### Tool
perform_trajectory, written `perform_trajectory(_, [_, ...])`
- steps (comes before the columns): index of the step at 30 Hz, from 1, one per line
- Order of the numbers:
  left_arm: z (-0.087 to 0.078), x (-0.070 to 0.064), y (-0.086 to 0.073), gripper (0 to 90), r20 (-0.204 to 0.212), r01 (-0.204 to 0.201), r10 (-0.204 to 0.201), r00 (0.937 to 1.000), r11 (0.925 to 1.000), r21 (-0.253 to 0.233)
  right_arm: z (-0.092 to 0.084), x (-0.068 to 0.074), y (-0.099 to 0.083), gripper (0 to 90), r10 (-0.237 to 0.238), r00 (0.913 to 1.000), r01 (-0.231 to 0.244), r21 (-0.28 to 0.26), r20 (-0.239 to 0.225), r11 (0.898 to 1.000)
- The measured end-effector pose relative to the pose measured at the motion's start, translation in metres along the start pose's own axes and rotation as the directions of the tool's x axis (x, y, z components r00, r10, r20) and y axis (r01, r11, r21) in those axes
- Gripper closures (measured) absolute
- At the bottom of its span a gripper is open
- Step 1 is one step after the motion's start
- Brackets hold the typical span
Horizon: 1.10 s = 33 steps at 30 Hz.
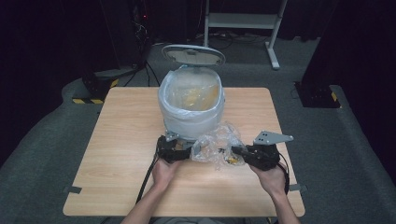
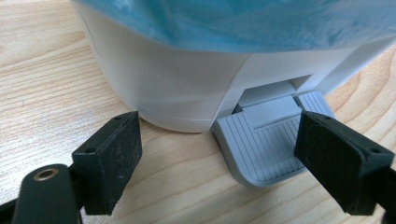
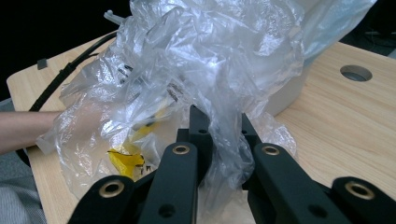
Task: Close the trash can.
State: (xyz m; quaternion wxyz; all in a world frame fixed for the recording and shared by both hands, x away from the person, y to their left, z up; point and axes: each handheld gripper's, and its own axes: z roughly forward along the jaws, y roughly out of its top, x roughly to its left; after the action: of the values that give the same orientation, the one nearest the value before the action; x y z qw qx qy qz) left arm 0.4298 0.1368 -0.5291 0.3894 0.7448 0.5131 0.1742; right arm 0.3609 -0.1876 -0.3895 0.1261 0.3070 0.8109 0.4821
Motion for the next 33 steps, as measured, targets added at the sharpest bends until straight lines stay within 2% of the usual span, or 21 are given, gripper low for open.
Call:
perform_trajectory(9, [0.000, 0.000, 0.000, 15.0, 0.001, 0.001, -0.001, 1.0000, 1.0000, 0.000, -0.004, 0.000, 0.012, 83.8, -0.010, 0.9997, 0.009, -0.024, -0.020, 1.000])
perform_trajectory(12, [0.000, -0.001, 0.000, 15.0, 0.002, 0.013, -0.013, 0.9999, 0.9999, -0.004, -0.007, 0.001, 0.021, 83.8, -0.022, 0.9994, 0.021, -0.039, -0.028, 0.999])
perform_trajectory(18, [0.000, 0.000, 0.000, 15.0, 0.002, 0.004, -0.004, 1.0000, 1.0000, 0.001, -0.004, 0.002, 0.037, 83.8, -0.044, 0.9982, 0.042, -0.046, -0.042, 0.998])
perform_trajectory(22, [0.000, 0.000, 0.000, 15.1, 0.000, 0.003, -0.003, 1.0000, 1.0000, 0.000, -0.003, 0.003, 0.044, 83.8, -0.057, 0.9974, 0.055, -0.051, -0.043, 0.997])
perform_trajectory(23, [-0.001, 0.001, 0.000, 15.1, 0.000, -0.010, 0.010, 1.0000, 0.9999, 0.009, -0.004, 0.003, 0.046, 83.9, -0.059, 0.9973, 0.056, -0.055, -0.045, 0.997])
perform_trajectory(28, [0.000, -0.001, 0.000, 15.1, 0.000, 0.009, -0.009, 1.0000, 0.9999, -0.006, -0.009, 0.003, 0.055, 83.8, -0.063, 0.9971, 0.060, -0.072, -0.042, 0.996])
perform_trajectory(30, [0.000, 0.000, 0.000, 15.1, 0.000, -0.002, 0.002, 1.0000, 1.0000, 0.003, -0.011, 0.002, 0.058, 83.9, -0.066, 0.9972, 0.063, -0.075, -0.036, 0.995])
perform_trajectory(33, [0.000, 0.000, 0.000, 15.1, 0.001, 0.003, -0.003, 1.0000, 1.0000, 0.000, -0.012, 0.001, 0.064, 83.9, -0.068, 0.9972, 0.065, -0.079, -0.030, 0.995])
